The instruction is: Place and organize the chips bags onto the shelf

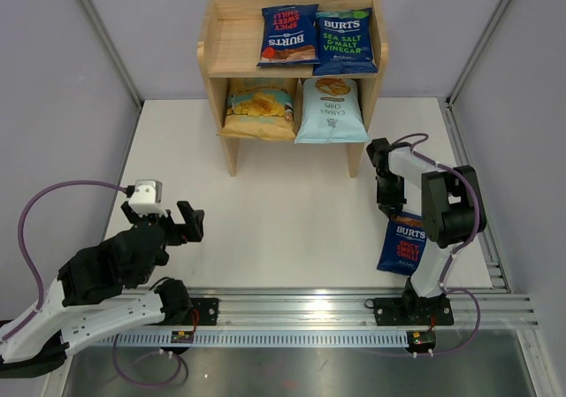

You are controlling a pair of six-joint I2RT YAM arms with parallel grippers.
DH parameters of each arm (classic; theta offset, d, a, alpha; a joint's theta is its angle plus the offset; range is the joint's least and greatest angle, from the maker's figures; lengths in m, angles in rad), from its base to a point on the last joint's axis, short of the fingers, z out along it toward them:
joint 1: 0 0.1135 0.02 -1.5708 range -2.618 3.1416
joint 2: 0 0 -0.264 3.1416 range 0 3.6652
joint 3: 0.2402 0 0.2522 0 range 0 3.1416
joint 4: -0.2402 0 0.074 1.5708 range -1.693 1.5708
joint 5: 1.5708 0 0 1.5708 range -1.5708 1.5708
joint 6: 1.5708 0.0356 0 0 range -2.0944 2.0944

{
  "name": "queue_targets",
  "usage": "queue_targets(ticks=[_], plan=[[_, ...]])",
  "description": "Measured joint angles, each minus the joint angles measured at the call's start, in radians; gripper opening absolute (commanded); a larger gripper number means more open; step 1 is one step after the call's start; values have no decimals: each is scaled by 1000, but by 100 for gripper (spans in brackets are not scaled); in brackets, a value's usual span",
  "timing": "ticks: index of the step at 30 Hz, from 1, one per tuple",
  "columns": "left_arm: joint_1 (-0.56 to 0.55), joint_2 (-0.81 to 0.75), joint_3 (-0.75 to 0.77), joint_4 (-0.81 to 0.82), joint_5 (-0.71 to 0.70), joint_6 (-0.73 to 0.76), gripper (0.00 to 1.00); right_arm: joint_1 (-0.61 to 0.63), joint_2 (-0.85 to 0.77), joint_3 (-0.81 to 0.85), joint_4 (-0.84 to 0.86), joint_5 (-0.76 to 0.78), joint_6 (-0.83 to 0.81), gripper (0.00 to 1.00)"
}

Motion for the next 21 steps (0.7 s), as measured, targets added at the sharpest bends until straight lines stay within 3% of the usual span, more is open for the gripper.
queue_targets(ticks=[9,21], plan=[[0,-2,-2,15,14,19,99,-19,-69,-23,9,-12,3,0],[0,0,-2,70,81,66,99,-19,-478,-118,49,-40,29,0]])
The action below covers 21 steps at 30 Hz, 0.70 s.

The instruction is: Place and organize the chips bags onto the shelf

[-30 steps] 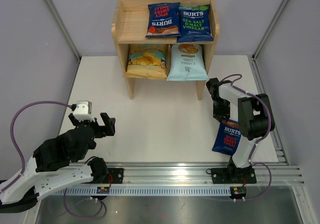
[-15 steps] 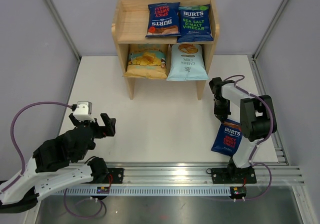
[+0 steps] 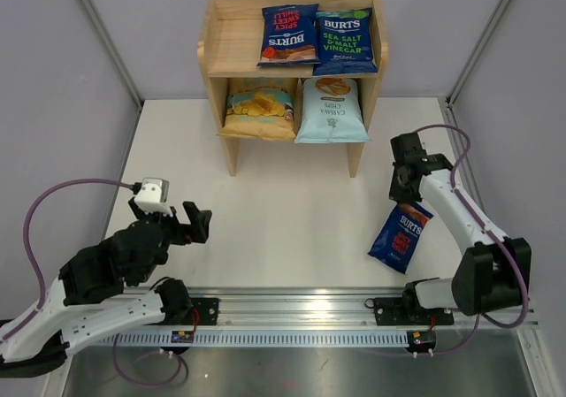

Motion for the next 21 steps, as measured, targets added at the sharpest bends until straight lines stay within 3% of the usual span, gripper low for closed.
queue_targets(ticks=[7,15,21], plan=[[1,92,-14,61,68,-8,99,-2,-287,-62,35,-99,64,0],[-24,83,-316,494,320,9,99,-2,-621,-165,156,-273,259,0],[-207,101,-443,851,358,122,99,-2,-743,-243,261,-422,504,0]])
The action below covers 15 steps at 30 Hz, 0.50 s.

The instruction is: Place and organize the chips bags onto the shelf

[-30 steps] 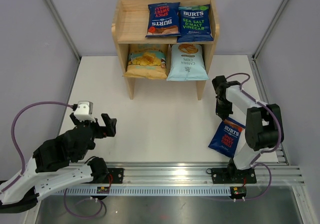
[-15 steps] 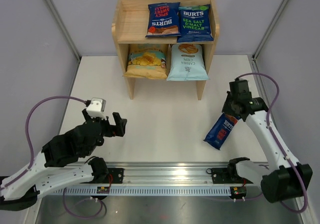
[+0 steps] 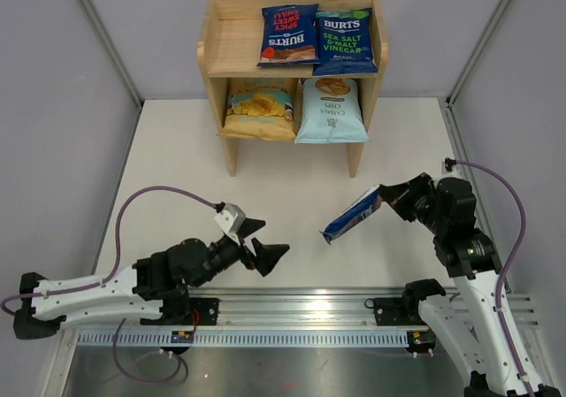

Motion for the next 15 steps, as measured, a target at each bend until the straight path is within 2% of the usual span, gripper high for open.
queue_targets(ticks=[8,11,15], plan=[[-319,160,-101,479,-132,363,99,0,-76,-76,111,-92,280,0],[-362,267,-112,614,-195,494,99,0,-84,-78,150,-135,349,0],[-362,377,-110,747,-262,619,99,0,-84,-78,186,-199,407,0]])
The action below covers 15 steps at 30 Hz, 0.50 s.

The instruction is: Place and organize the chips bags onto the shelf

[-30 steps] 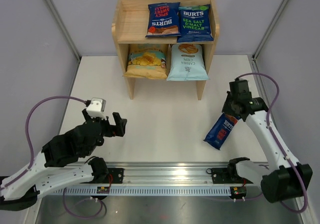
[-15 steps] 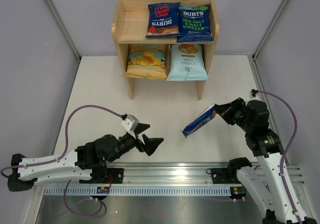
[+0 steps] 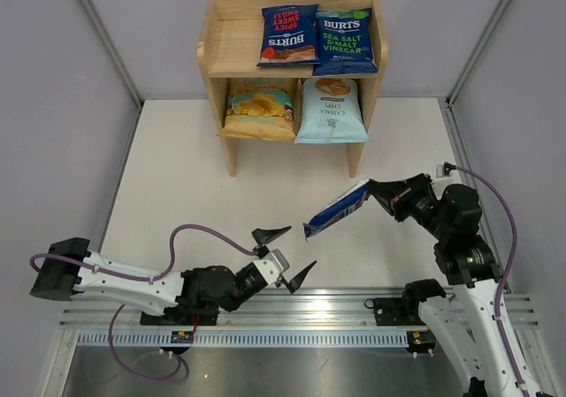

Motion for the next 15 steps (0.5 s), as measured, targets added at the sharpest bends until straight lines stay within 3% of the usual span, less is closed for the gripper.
queue_targets(ticks=[9,15], plan=[[90,47,25,129,-12,62,99,0,-51,2,12,-100,73,0],[105,116,102,144,32,50,88,0,-71,2,19,-132,100,0]])
